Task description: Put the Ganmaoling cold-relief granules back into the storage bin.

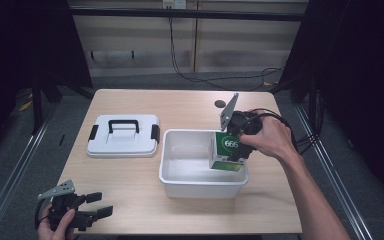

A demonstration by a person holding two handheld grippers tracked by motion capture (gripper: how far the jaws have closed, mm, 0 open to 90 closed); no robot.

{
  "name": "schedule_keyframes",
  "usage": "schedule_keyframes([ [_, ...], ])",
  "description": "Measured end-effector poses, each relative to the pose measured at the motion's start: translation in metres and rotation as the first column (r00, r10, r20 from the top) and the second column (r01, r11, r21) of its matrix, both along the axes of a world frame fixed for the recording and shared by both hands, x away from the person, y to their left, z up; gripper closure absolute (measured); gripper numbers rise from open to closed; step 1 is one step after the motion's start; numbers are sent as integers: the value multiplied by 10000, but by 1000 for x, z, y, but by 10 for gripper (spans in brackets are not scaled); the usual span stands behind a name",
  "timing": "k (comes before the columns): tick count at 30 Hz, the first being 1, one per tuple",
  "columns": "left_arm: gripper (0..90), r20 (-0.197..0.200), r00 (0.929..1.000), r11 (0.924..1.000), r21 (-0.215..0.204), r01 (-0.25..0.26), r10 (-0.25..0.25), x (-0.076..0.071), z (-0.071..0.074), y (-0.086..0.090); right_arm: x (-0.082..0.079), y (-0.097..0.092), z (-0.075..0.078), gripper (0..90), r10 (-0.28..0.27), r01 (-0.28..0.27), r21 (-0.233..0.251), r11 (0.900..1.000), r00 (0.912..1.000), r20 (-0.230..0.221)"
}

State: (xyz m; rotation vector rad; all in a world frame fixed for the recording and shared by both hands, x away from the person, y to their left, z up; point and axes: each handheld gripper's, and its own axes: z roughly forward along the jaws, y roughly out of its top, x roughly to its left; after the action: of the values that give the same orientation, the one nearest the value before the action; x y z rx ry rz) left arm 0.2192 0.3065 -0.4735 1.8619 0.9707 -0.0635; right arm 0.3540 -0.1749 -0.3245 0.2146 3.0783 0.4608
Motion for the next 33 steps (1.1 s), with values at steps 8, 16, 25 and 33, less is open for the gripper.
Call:
schedule_keyframes([
  [8,161,32,10000,10000,20,9,-9,0,0,0,4,9,-15,159,25,-51,-785,9969,9994,-331],
  [16,161,5,10000,10000,-7,-10,10,0,0,0,6,14,-23,156,229,-262,-885,9957,9990,-377],
  [25,161,34,10000,10000,33,47,-47,0,1,1,9,19,-36,155,198,-269,-1378,9901,9984,-521],
  [33,161,36,10000,10000,-15,59,-59,0,1,1,11,21,-45,151,269,-350,-1486,9883,9981,-561],
])
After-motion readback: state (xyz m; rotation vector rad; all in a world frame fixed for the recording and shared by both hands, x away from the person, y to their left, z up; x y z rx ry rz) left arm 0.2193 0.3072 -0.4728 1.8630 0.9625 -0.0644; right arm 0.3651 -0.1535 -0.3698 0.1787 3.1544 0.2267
